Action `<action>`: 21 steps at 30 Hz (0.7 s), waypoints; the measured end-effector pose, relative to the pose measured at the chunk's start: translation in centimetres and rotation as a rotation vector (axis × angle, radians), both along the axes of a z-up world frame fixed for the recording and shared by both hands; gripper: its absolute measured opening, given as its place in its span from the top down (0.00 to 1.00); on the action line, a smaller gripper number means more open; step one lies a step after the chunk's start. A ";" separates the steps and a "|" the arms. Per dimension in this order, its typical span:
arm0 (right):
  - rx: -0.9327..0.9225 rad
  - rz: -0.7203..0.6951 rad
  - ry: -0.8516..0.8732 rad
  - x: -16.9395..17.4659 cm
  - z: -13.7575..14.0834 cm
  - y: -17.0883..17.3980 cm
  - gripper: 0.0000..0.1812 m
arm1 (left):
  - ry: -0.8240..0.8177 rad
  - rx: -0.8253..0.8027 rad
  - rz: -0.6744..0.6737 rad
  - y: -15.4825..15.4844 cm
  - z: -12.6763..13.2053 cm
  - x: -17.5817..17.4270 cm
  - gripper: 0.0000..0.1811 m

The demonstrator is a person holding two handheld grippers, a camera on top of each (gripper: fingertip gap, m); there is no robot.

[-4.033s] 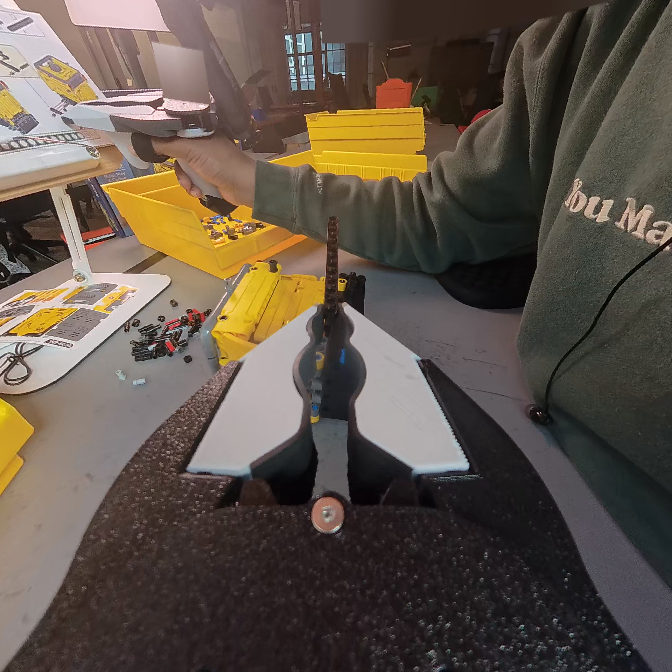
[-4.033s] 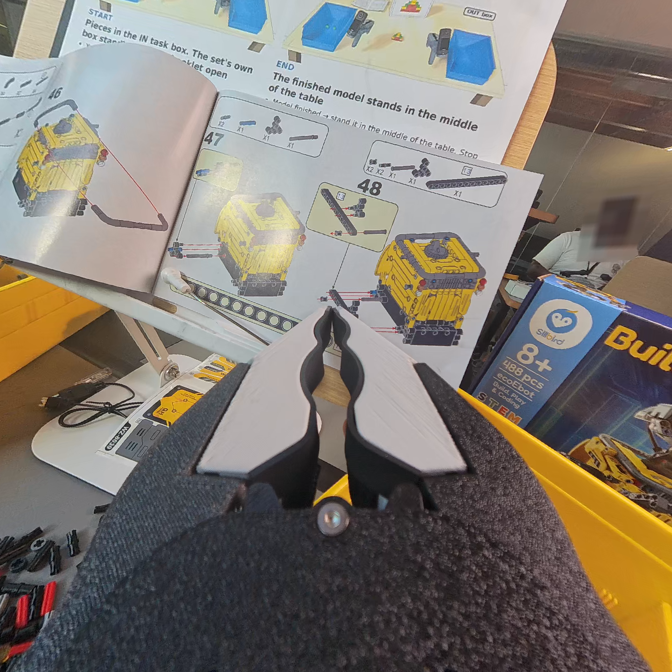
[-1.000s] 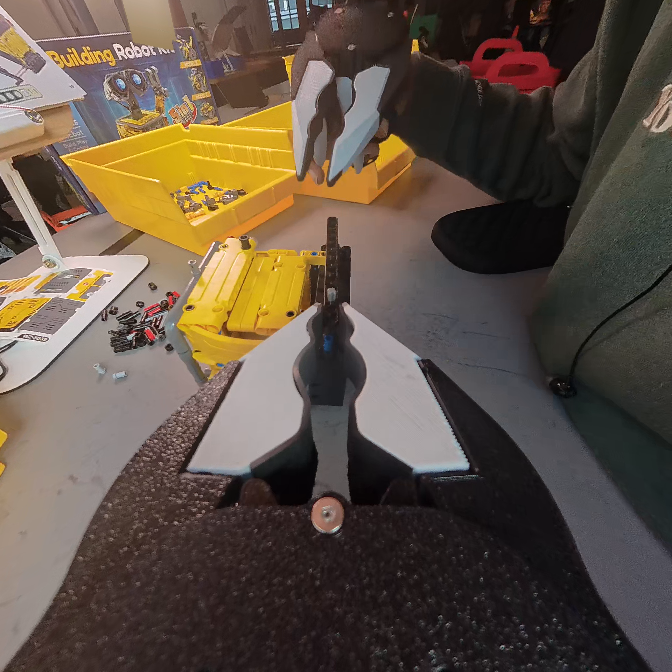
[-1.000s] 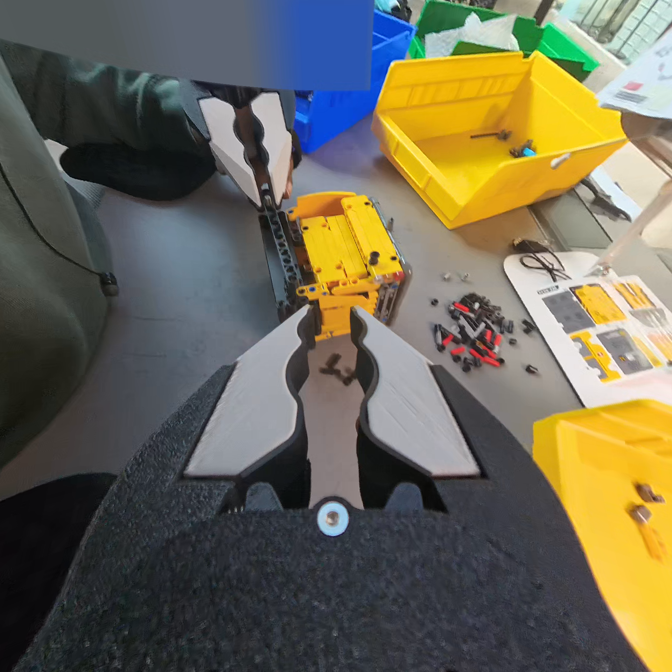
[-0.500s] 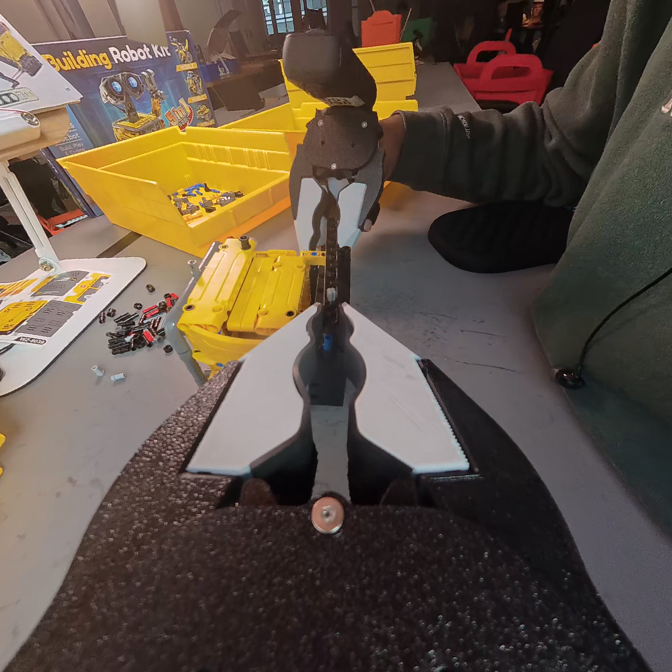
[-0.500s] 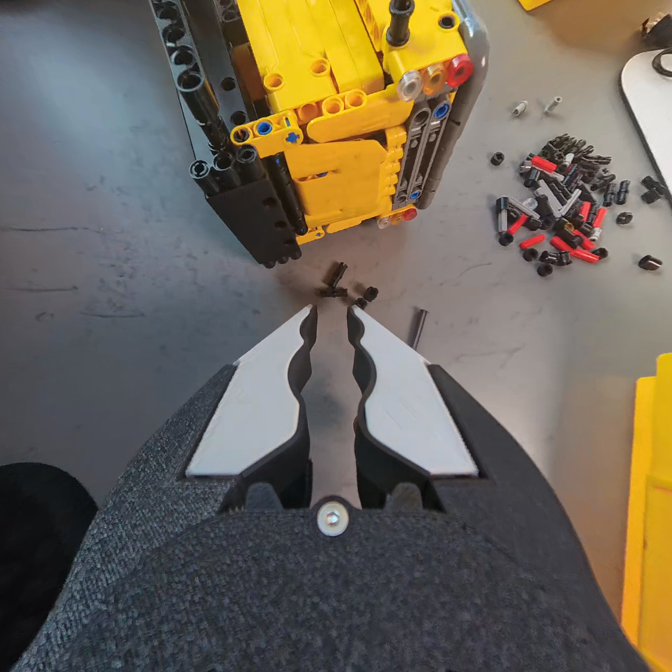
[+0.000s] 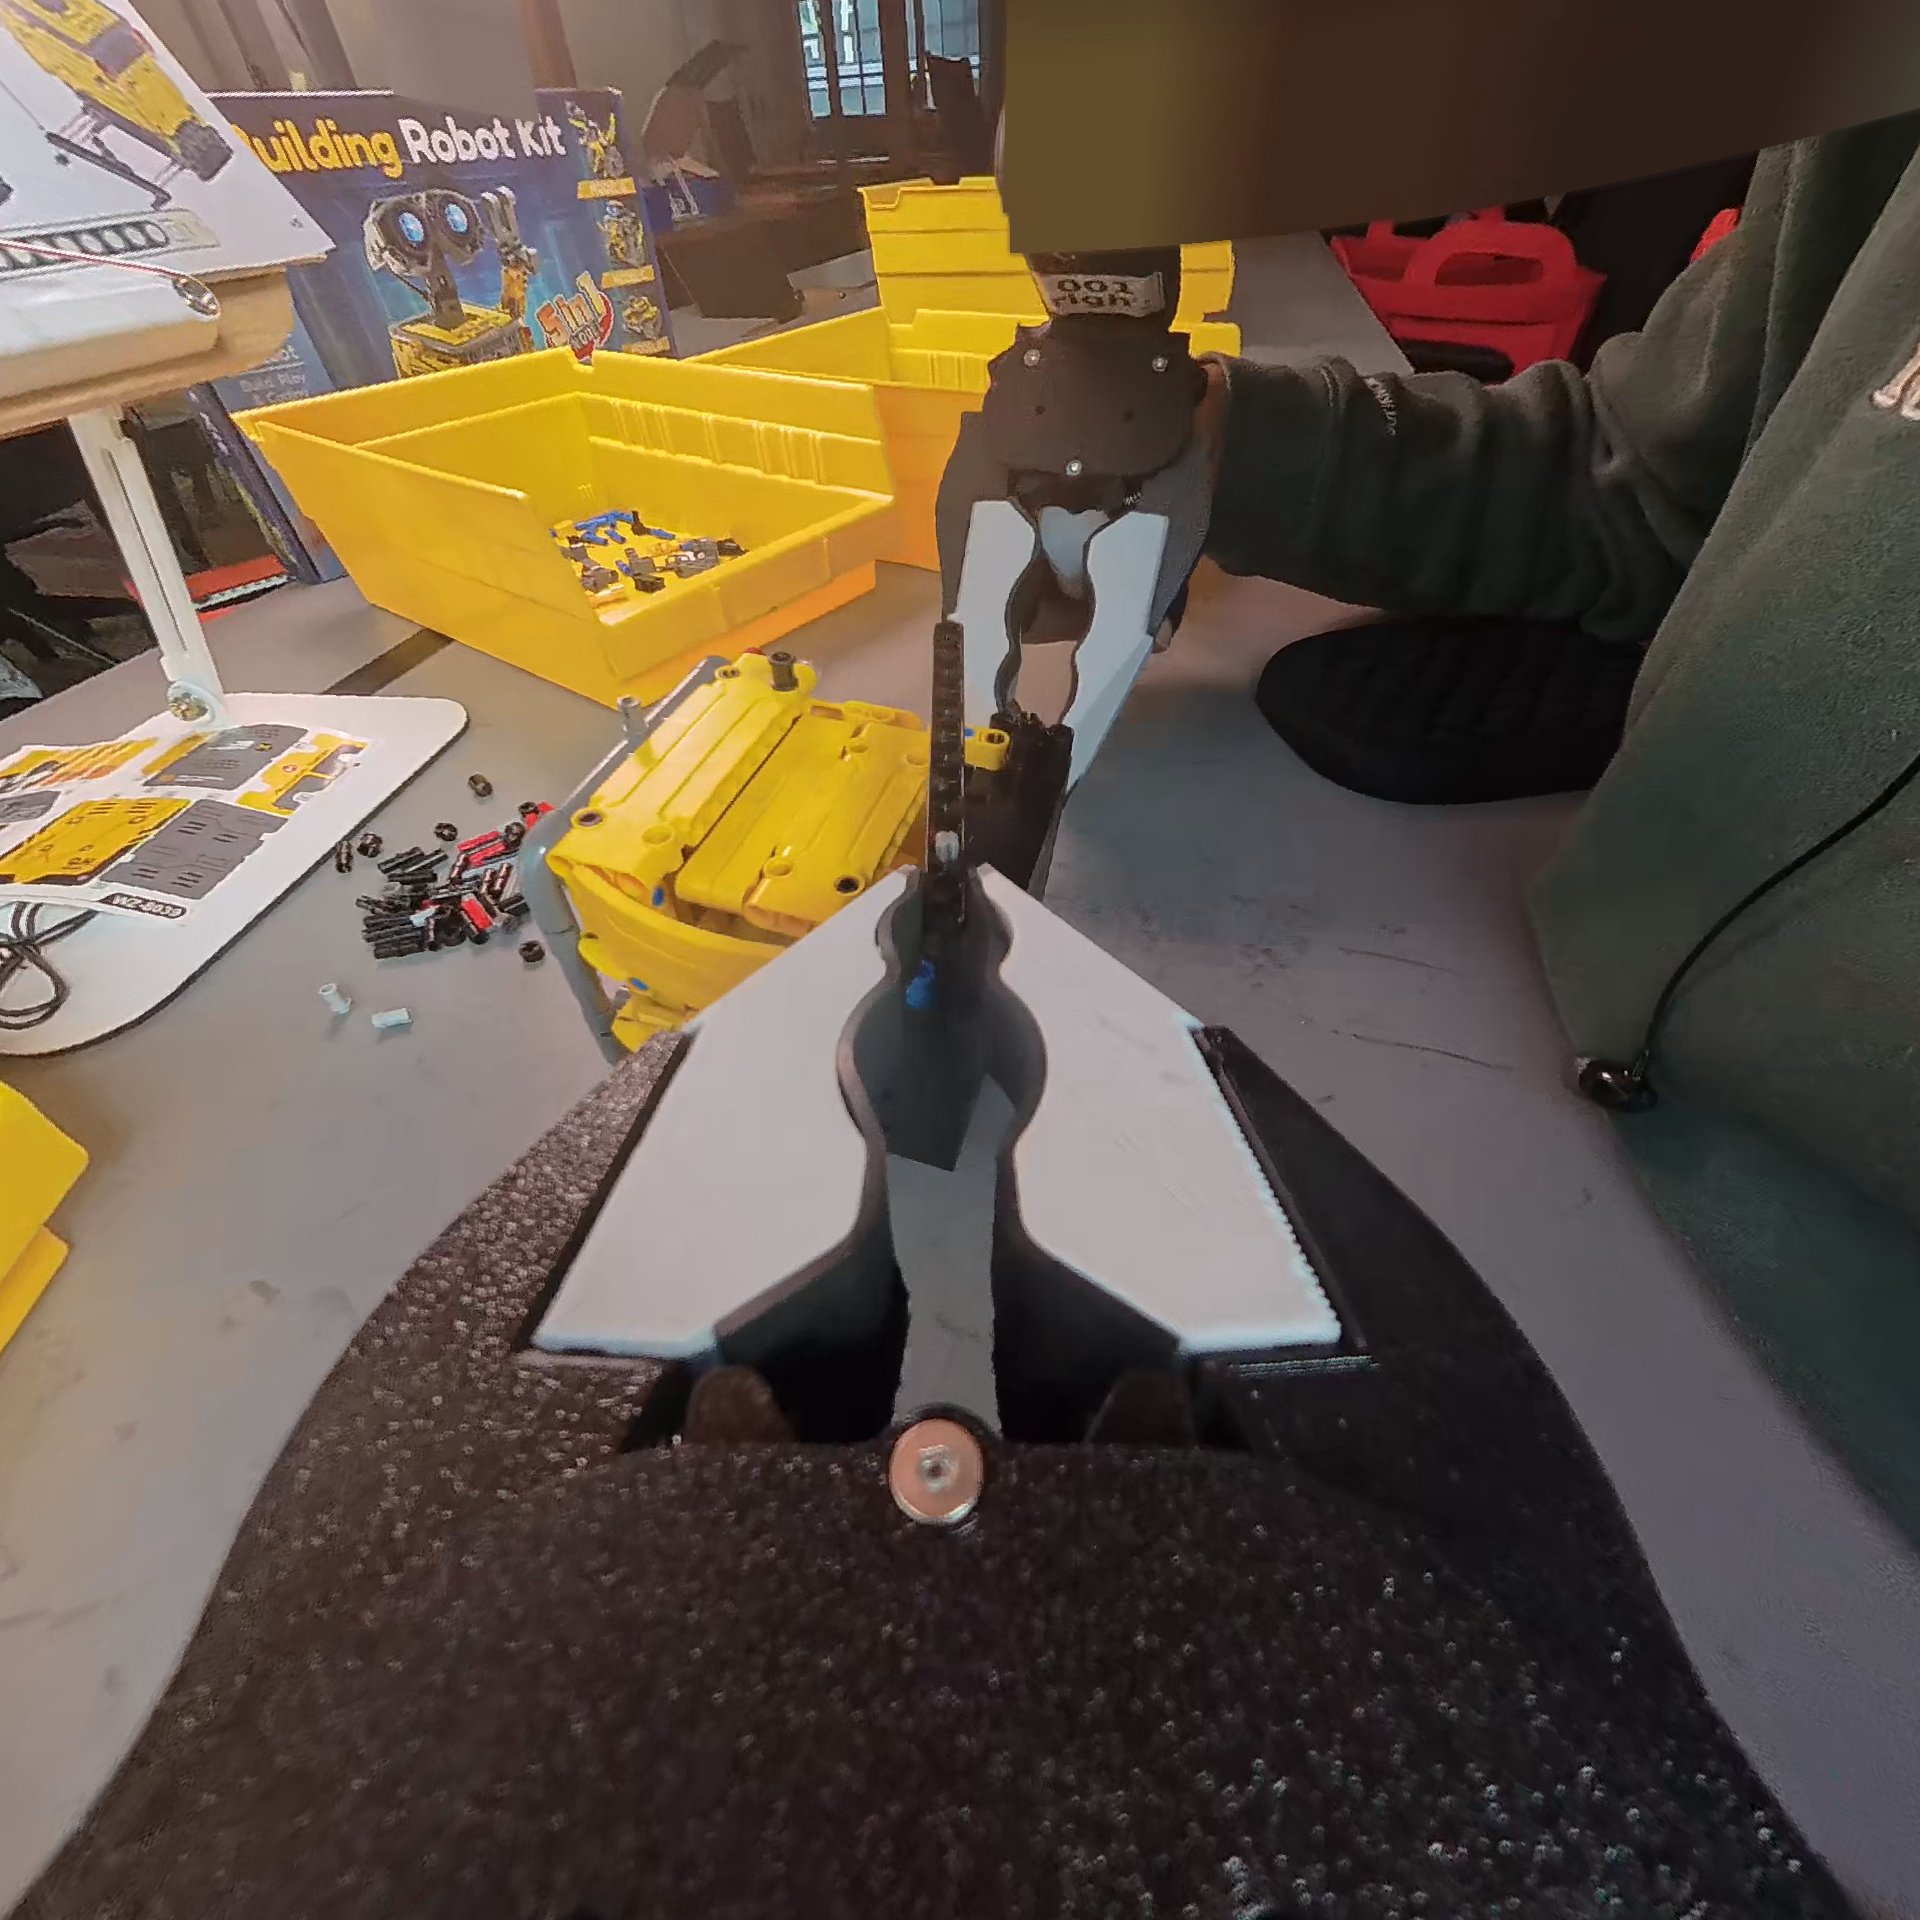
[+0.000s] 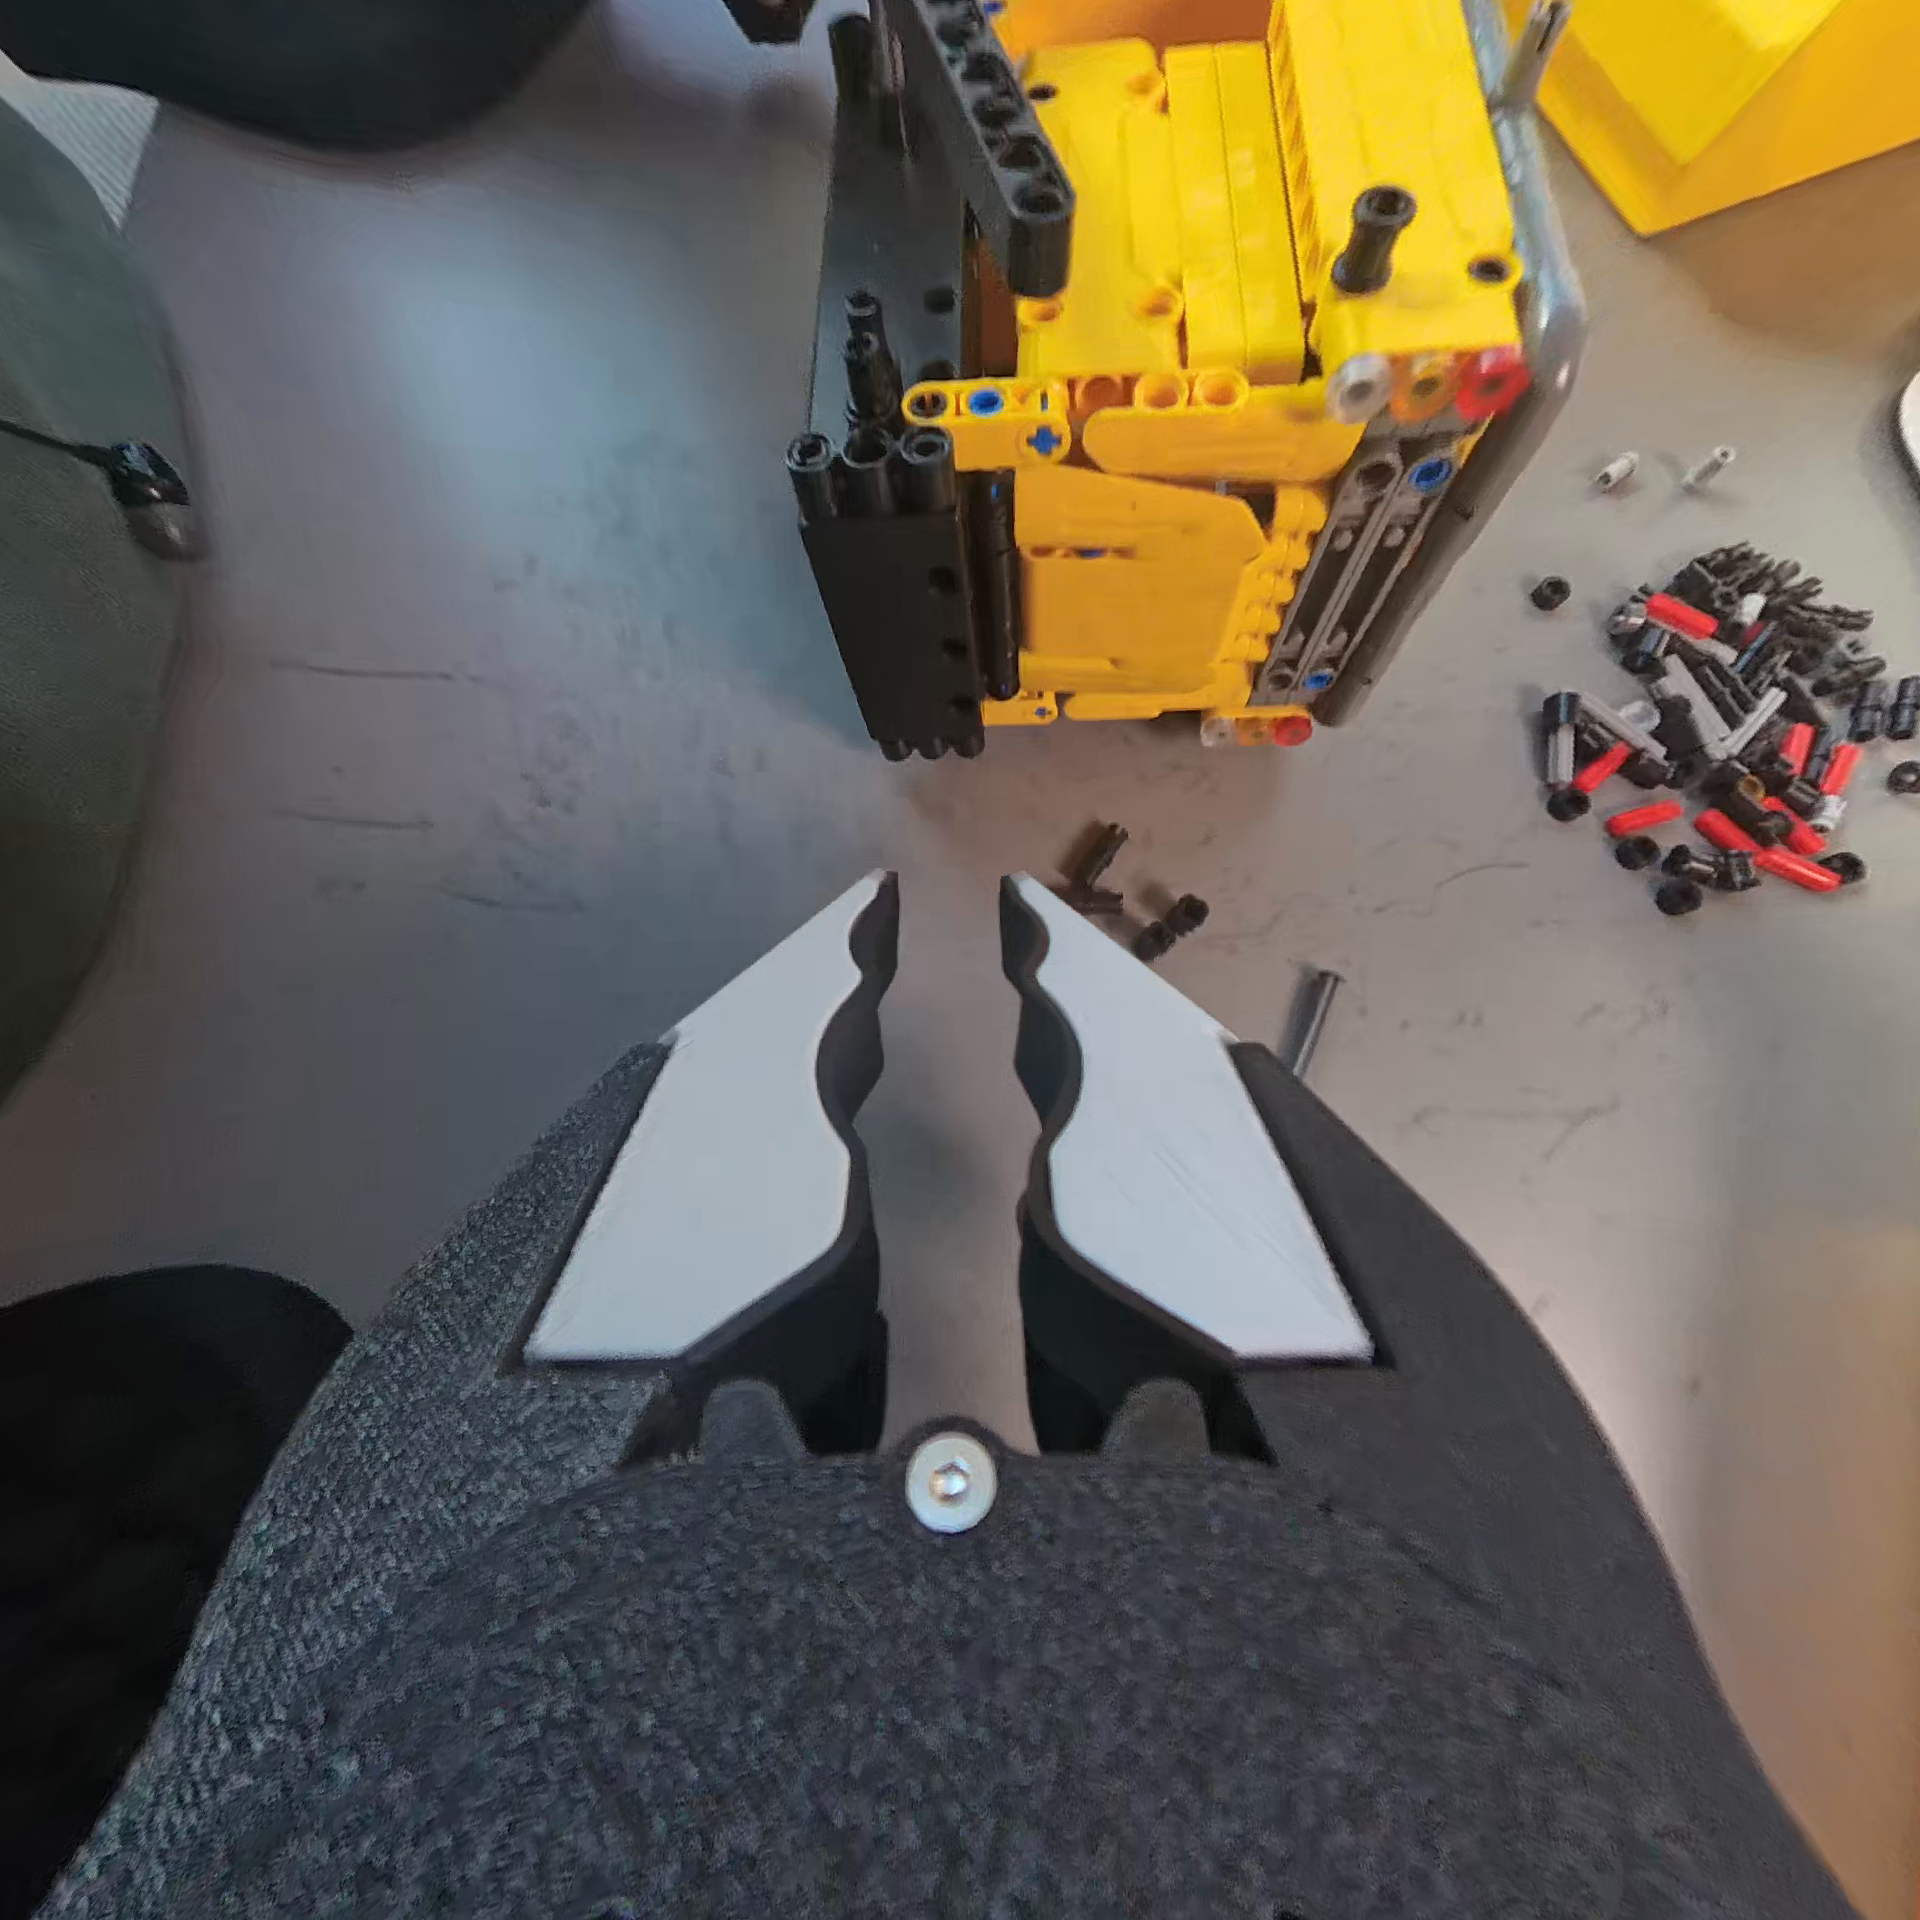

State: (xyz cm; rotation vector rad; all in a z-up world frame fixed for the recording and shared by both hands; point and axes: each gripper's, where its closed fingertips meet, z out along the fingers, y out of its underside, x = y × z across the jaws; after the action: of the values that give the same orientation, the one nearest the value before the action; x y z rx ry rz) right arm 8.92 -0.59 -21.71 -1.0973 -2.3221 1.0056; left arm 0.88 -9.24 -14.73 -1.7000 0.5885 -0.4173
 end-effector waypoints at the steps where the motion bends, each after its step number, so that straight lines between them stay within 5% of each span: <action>1: -0.021 -0.001 0.022 -0.3 0.5 -0.5 0.89 | -0.012 -0.003 0.002 0.1 0.0 -0.1 0.96; 6: -0.037 -0.010 0.091 -2.7 1.0 -3.7 0.76 | -0.041 -0.016 -0.014 0.1 0.0 -0.1 0.97; 11: -0.081 -0.103 0.129 -4.1 1.3 -2.8 0.83 | -0.048 -0.019 -0.005 0.2 0.0 -0.4 0.96; 21: -0.015 -0.062 0.111 -6.0 1.2 -1.9 0.86 | -0.034 -0.031 0.045 0.9 -0.1 -1.9 0.96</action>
State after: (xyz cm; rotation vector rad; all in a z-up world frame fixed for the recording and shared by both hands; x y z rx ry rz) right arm 2.93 -2.45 -20.47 -1.0838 -2.1830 1.0351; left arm -1.03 -8.36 -14.78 -1.7296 0.5201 -0.4247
